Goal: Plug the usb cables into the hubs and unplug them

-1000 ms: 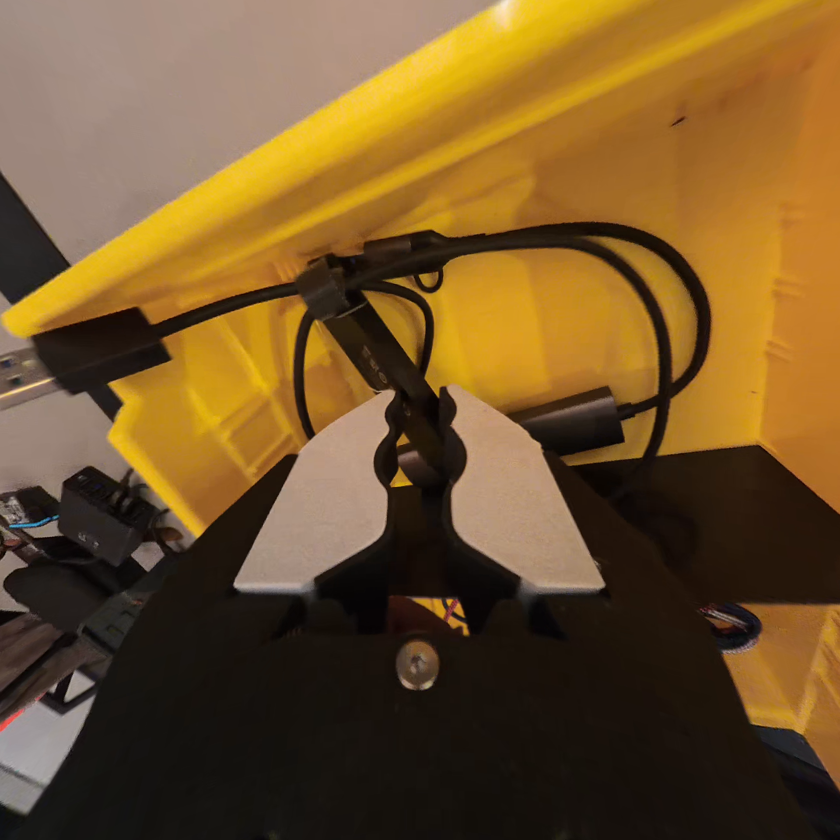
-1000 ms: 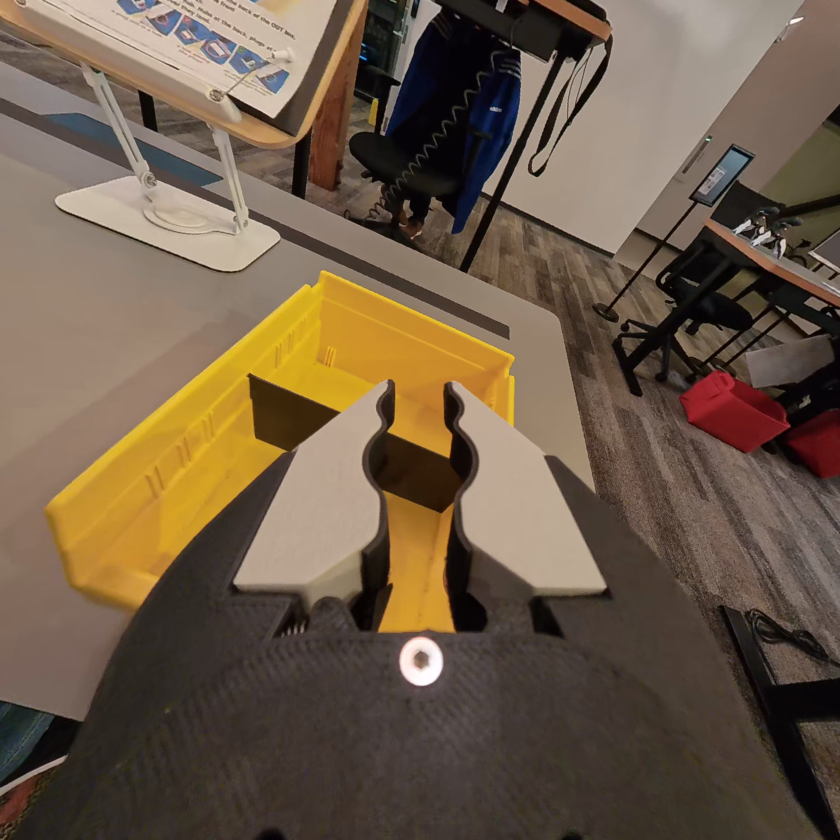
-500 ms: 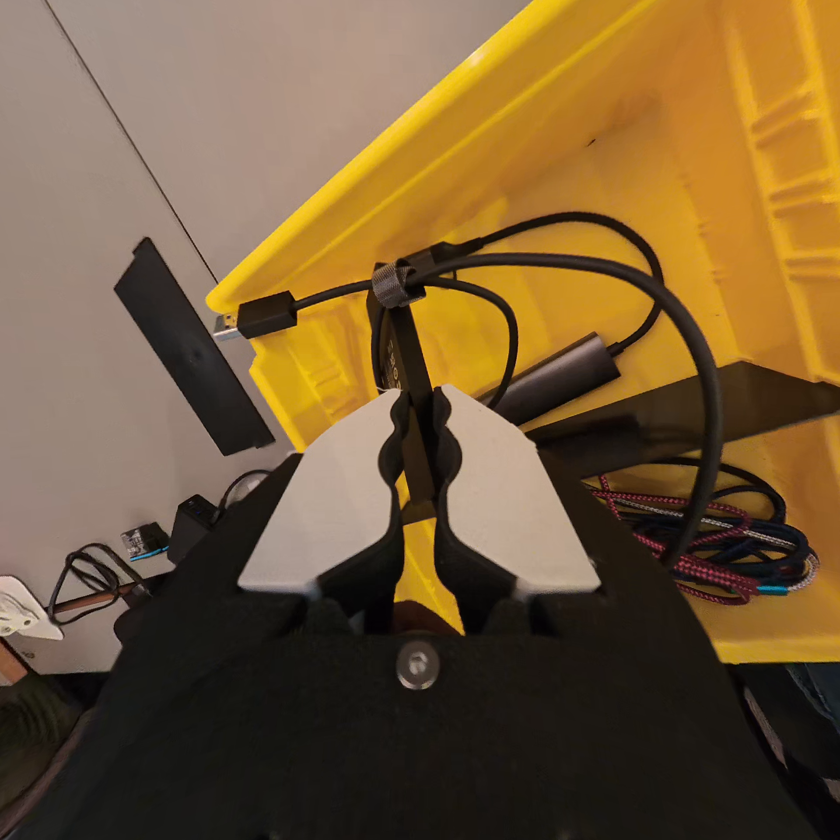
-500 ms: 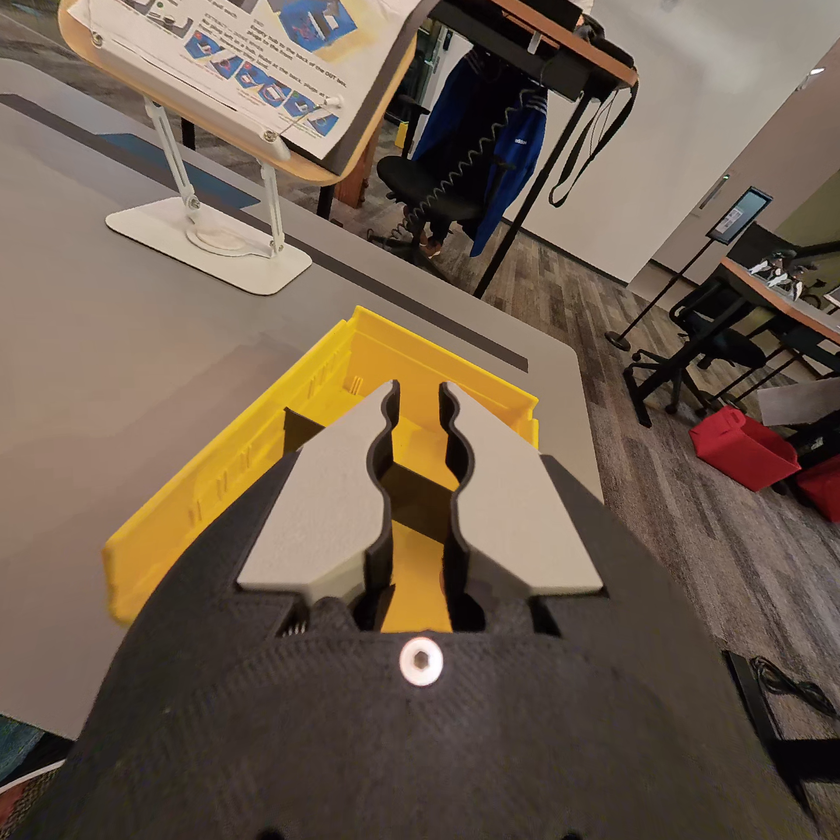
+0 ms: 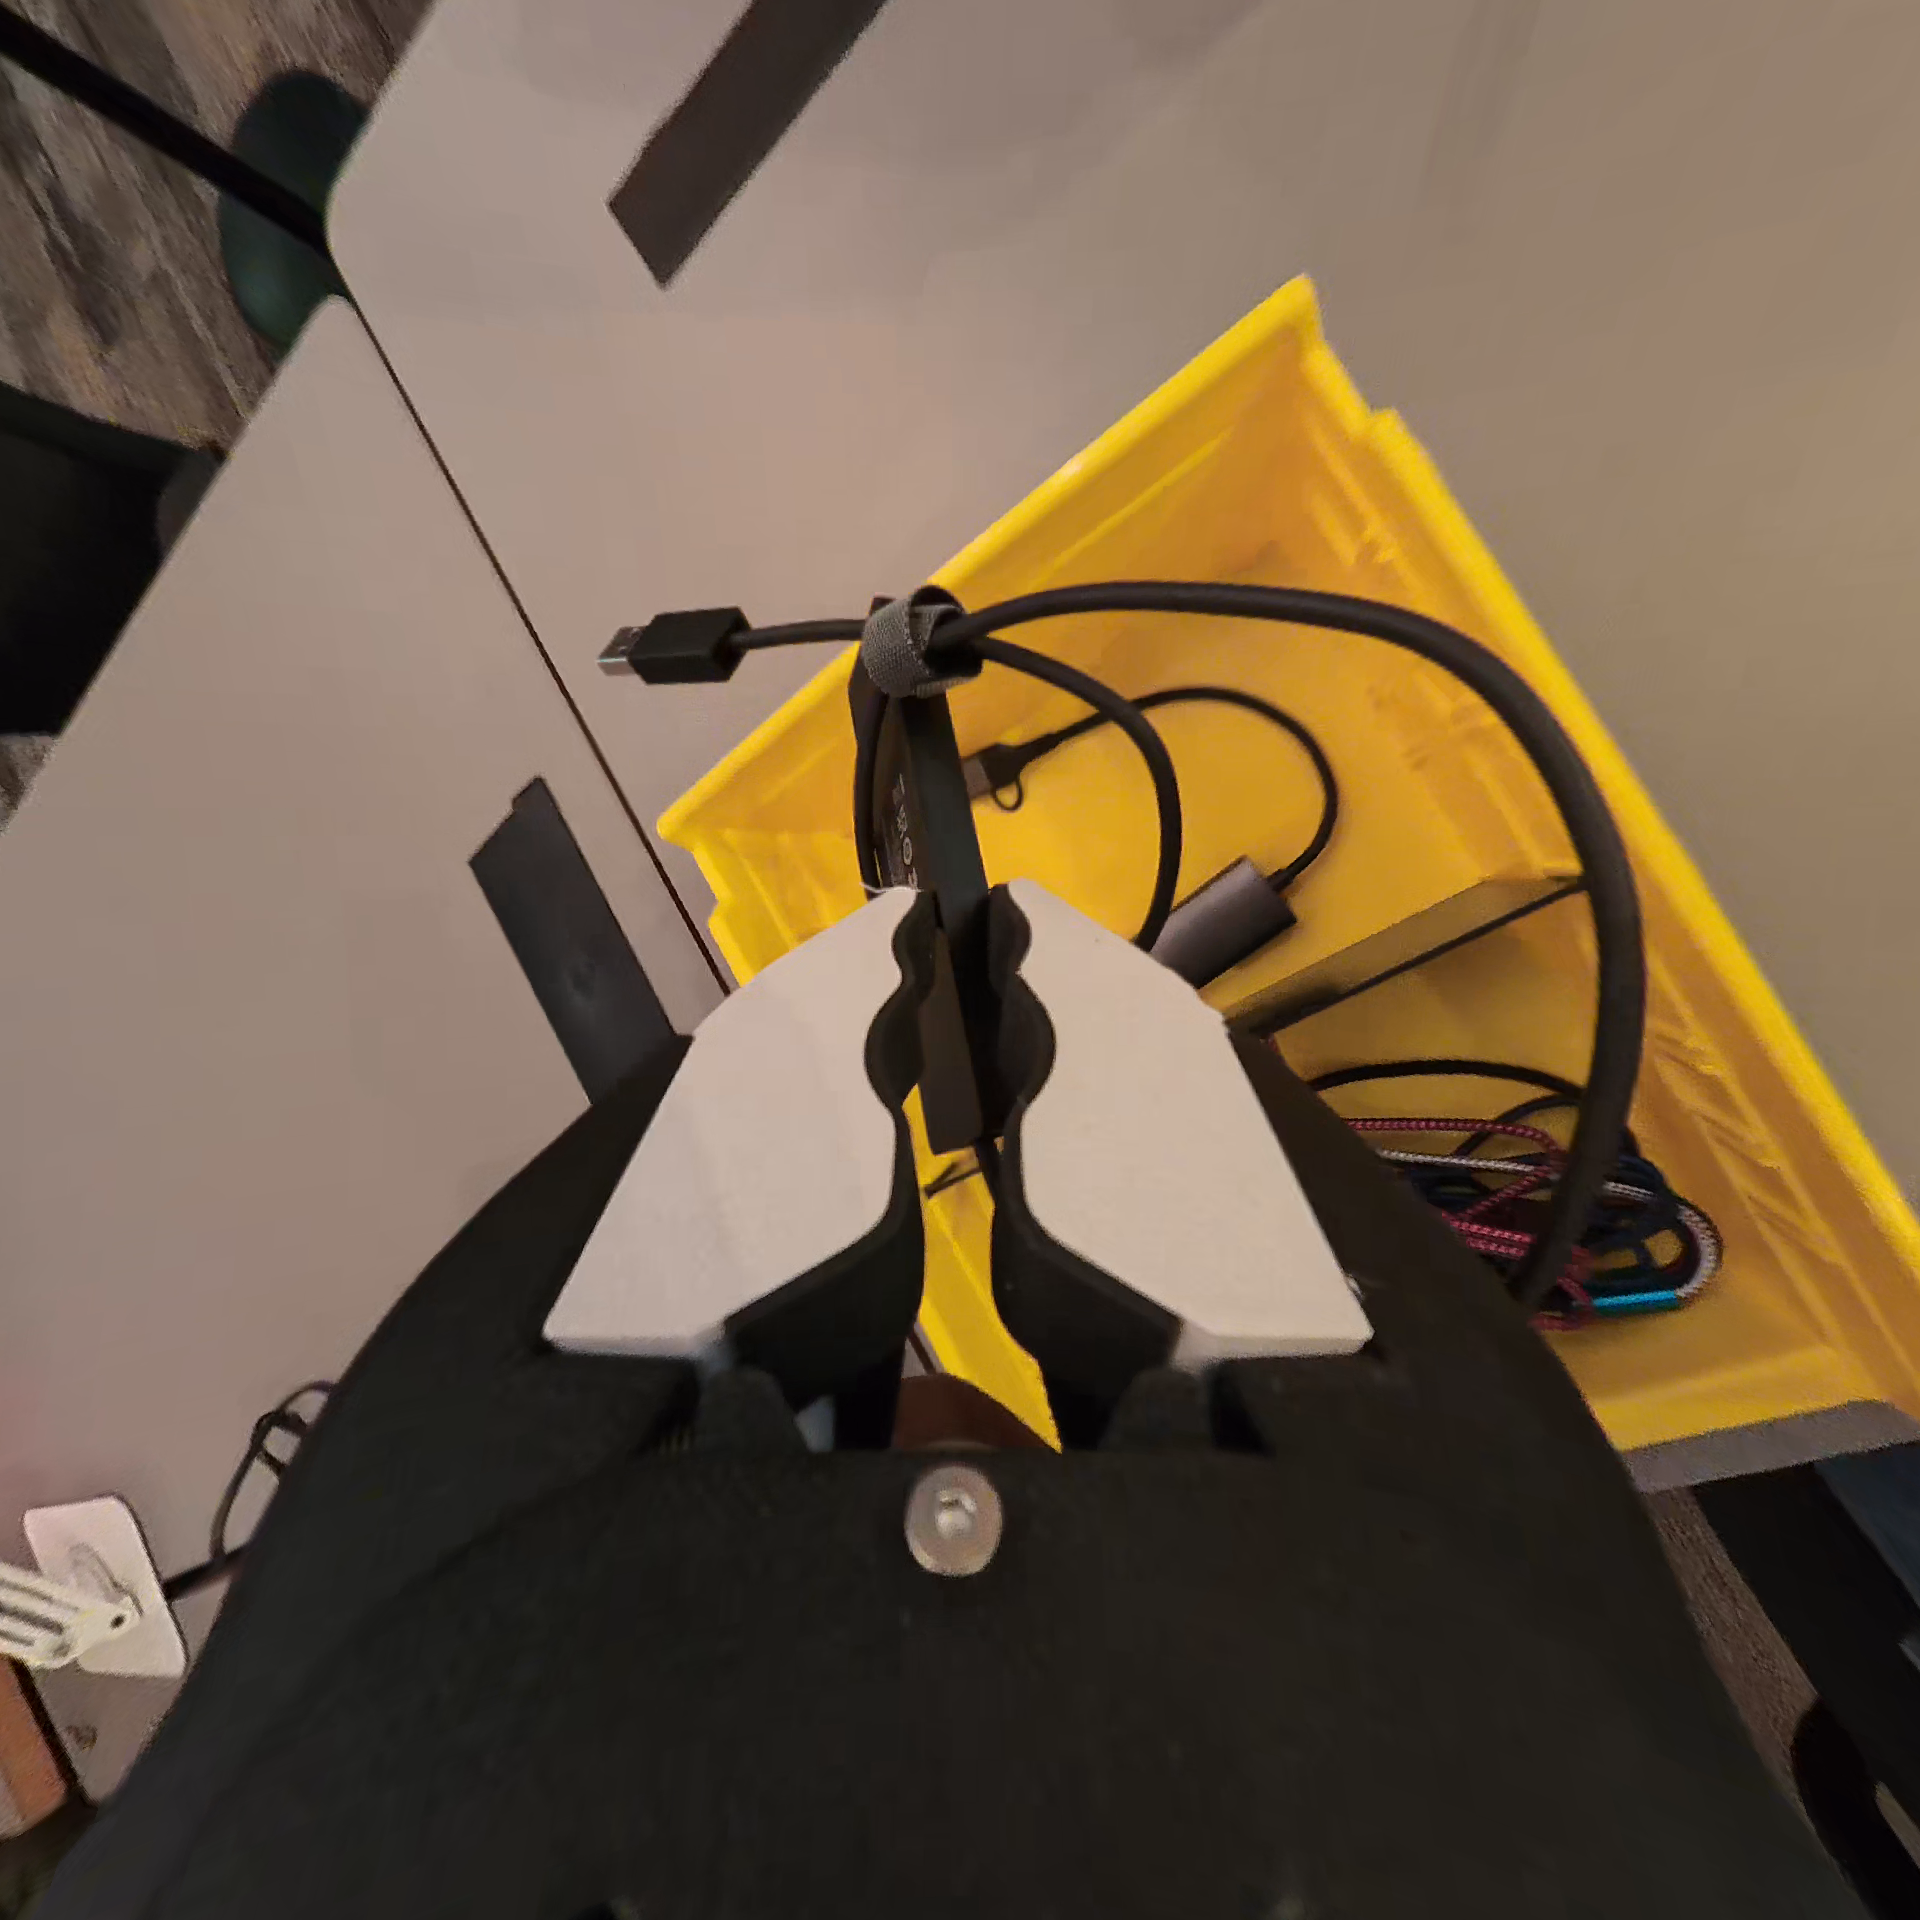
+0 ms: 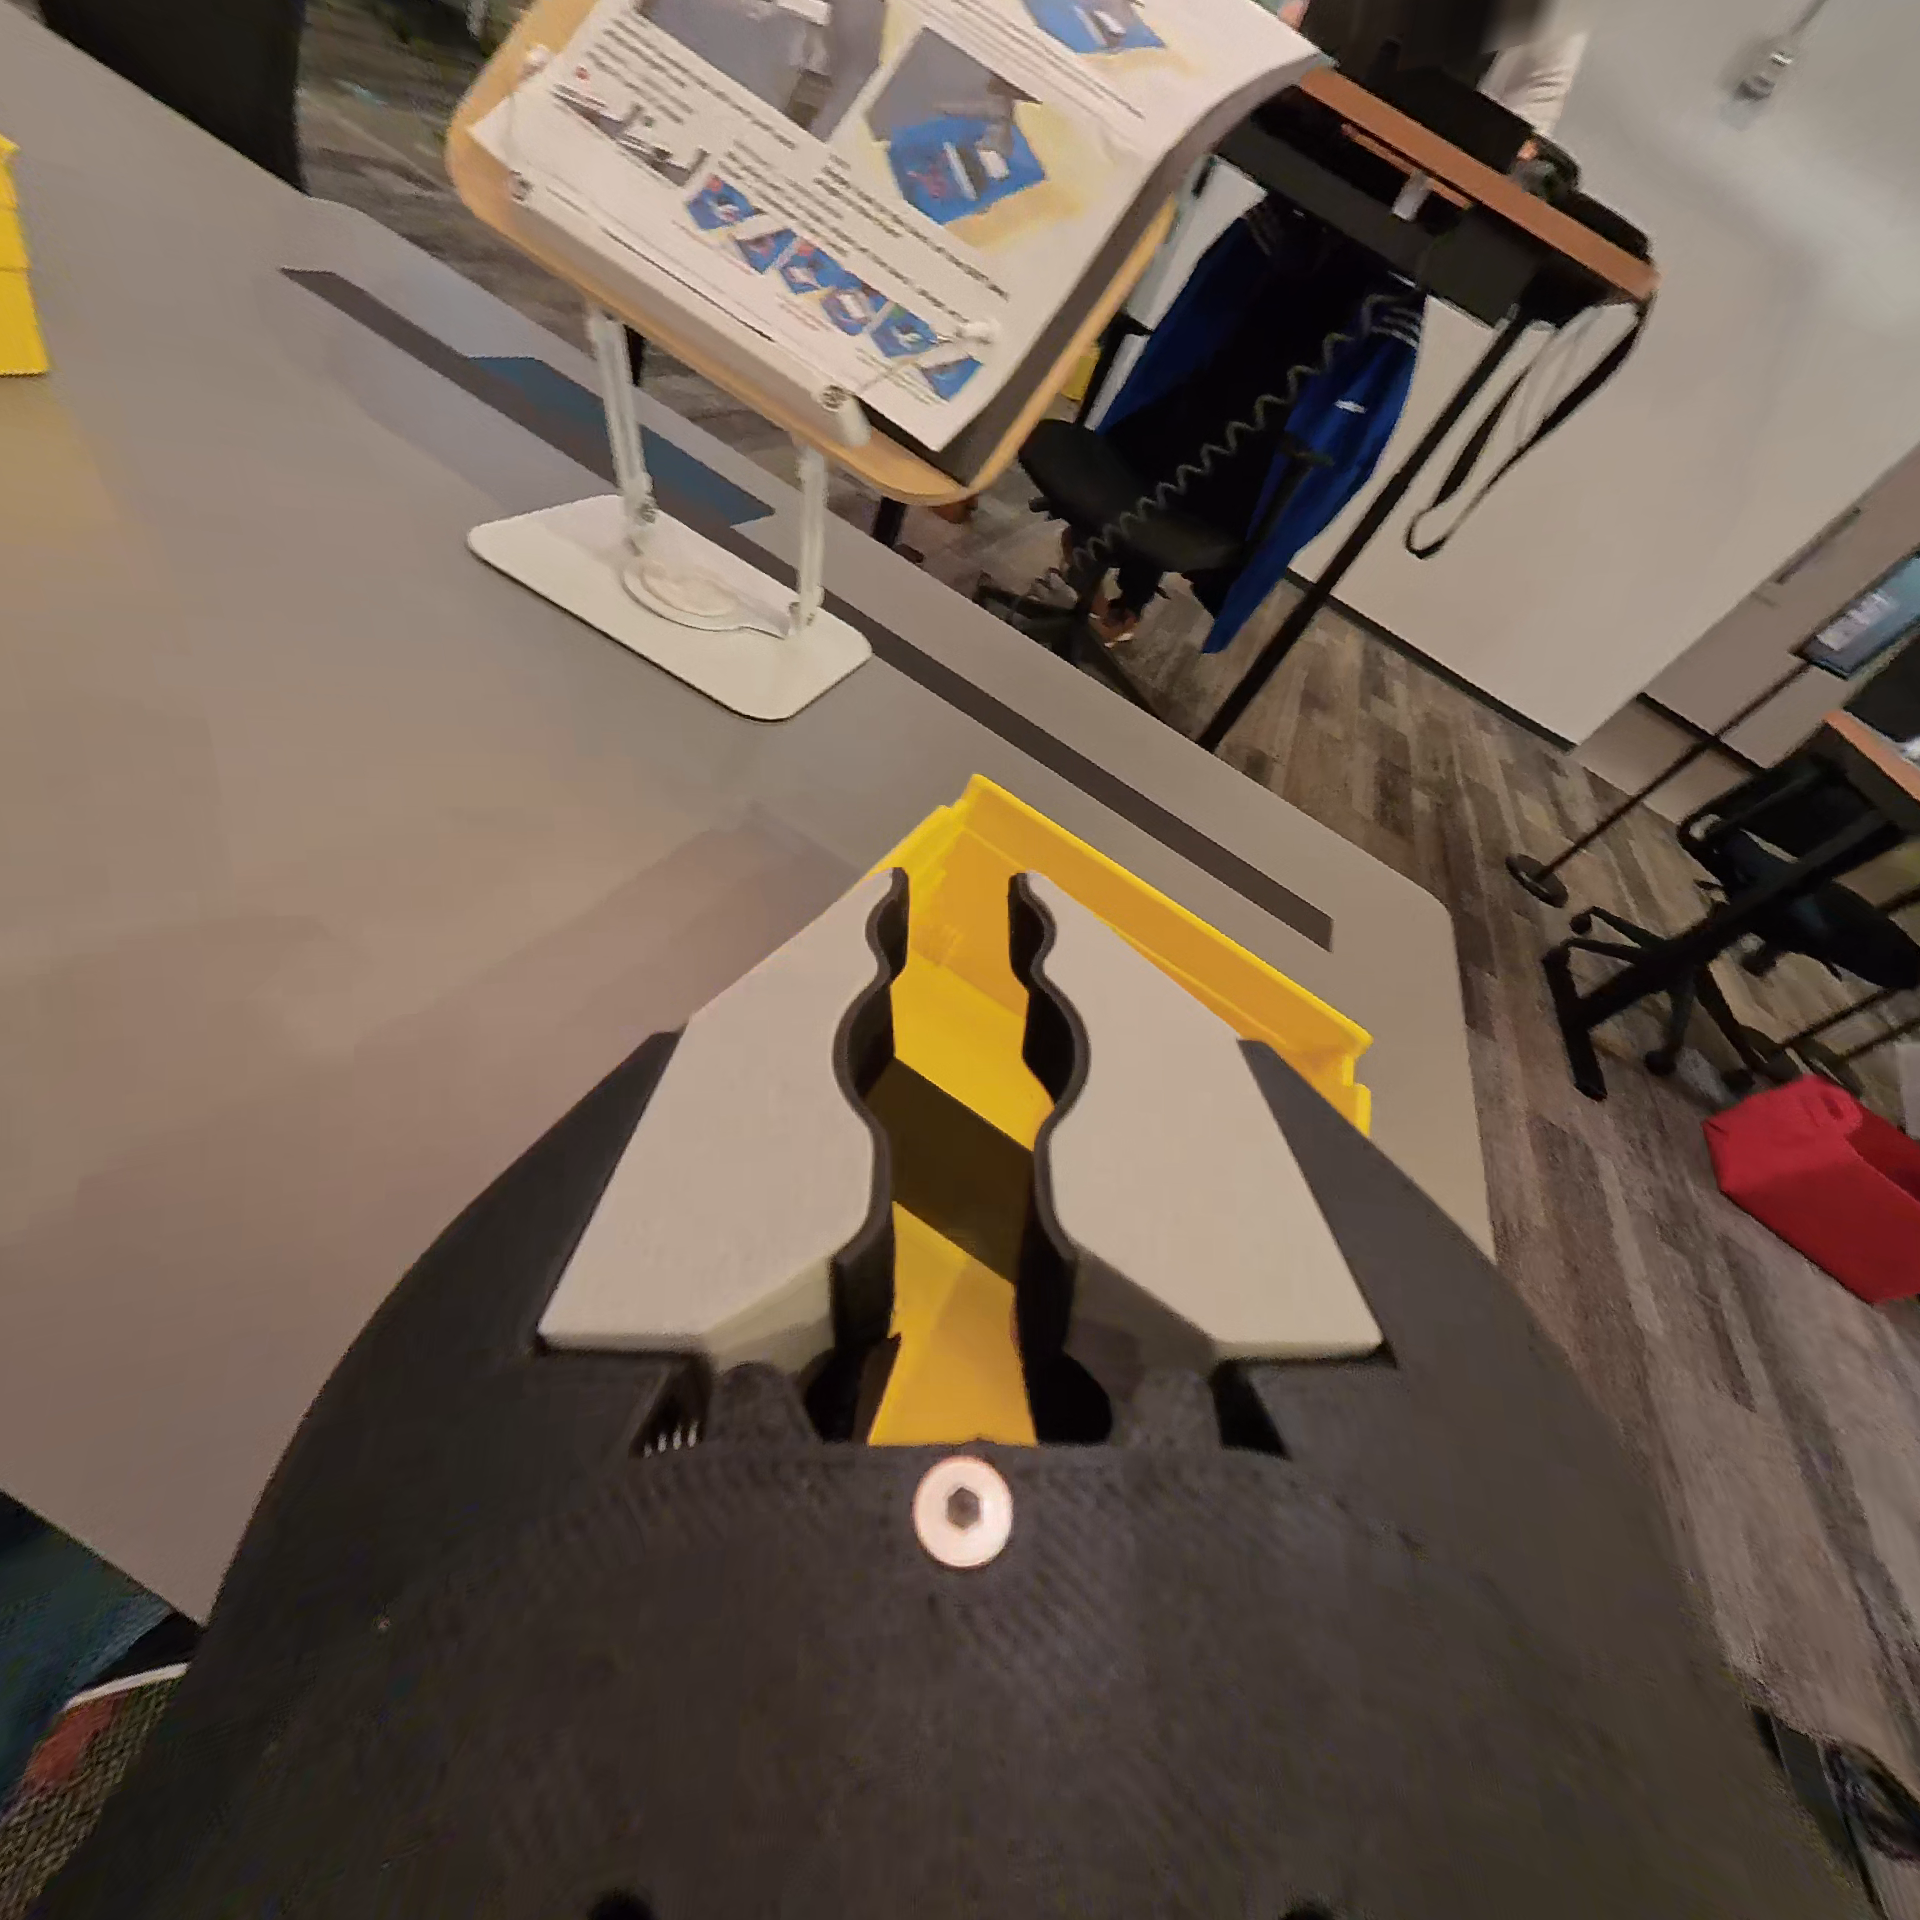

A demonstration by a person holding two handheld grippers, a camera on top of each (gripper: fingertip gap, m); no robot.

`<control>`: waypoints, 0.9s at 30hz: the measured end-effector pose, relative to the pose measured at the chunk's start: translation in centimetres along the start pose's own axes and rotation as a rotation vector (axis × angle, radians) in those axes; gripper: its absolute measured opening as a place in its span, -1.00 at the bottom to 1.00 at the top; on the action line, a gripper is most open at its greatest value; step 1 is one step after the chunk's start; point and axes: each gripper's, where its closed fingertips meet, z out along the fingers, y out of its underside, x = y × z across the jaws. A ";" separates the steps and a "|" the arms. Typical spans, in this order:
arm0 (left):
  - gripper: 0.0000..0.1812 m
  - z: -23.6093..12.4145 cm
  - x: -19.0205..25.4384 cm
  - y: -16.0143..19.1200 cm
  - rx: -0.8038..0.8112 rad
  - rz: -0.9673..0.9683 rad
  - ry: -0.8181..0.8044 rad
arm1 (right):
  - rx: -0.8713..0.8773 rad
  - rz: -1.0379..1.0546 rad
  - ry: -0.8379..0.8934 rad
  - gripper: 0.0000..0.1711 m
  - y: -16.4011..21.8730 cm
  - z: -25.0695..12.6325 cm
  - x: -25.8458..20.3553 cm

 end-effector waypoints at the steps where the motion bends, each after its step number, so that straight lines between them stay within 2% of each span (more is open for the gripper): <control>1: -0.90 -0.6 0.3 -0.6 0.026 0.006 0.003 | 0.004 -0.007 -0.023 -0.80 -0.3 0.2 -0.6; 6: -0.90 -4.2 3.0 -4.6 0.155 0.066 0.036 | 0.042 -0.020 -0.139 -0.77 -2.4 1.4 -3.9; 11: -0.90 -6.8 9.7 -9.9 0.257 0.224 0.126 | 0.078 -0.065 -0.289 -0.68 -4.8 3.2 -8.9; 20: -0.90 -5.6 25.3 -16.2 0.330 0.591 0.268 | 0.152 -0.170 -0.511 -0.50 -8.3 8.6 -18.6; 23: -0.90 -5.0 29.6 -16.9 0.347 0.679 0.322 | 0.180 -0.300 -0.506 -0.46 -8.1 11.3 -21.2; 27: -0.90 -4.4 33.2 -17.1 0.352 0.765 0.355 | 0.173 -0.607 -0.375 -0.35 -6.6 14.5 -22.5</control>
